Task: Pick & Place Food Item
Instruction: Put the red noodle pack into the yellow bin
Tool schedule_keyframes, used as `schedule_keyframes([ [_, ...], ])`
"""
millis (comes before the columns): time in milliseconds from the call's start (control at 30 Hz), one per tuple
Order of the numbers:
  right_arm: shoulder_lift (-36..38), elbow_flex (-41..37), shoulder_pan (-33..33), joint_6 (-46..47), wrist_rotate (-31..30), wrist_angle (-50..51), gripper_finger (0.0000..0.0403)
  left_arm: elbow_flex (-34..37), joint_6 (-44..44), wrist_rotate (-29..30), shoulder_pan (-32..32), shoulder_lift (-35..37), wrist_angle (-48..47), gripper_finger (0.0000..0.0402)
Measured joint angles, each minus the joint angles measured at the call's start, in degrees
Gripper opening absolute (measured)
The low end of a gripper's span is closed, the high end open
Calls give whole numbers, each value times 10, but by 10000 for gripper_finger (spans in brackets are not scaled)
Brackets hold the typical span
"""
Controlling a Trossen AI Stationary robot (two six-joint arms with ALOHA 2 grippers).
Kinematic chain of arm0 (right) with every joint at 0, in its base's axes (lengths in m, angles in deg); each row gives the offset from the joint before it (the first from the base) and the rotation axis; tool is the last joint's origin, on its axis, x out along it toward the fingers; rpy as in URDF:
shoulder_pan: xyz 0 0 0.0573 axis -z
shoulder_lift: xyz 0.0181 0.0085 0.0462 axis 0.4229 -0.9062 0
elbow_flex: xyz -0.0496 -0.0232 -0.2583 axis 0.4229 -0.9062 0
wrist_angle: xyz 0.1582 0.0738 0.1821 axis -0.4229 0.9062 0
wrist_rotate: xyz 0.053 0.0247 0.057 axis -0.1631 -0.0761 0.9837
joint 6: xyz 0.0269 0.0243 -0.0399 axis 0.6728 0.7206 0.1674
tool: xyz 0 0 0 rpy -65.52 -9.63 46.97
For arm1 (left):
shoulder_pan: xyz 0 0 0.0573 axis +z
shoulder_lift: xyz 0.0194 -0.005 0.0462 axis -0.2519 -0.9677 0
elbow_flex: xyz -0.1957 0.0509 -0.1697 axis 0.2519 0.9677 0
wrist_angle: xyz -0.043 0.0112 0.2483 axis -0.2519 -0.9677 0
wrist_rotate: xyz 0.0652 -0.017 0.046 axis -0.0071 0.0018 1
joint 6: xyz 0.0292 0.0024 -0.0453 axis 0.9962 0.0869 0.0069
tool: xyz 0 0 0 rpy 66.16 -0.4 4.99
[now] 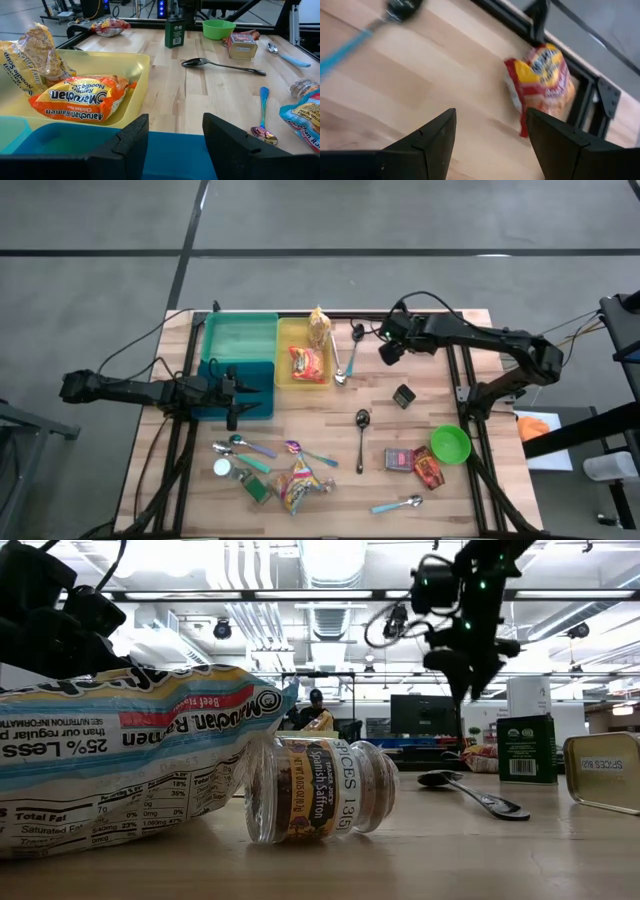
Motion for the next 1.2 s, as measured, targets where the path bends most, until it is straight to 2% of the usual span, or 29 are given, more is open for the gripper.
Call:
schedule_keyframes([
  [333, 0, -49, 73, 31, 1, -1, 237, 0, 0, 0, 0, 0, 0, 189],
  [767, 0, -93, 121, 60, 2, -4, 237, 0, 0, 0, 0, 0, 0, 189],
  [1200, -1, -129, 169, 90, 26, -65, 237, 0, 0, 0, 0, 0, 0, 189],
])
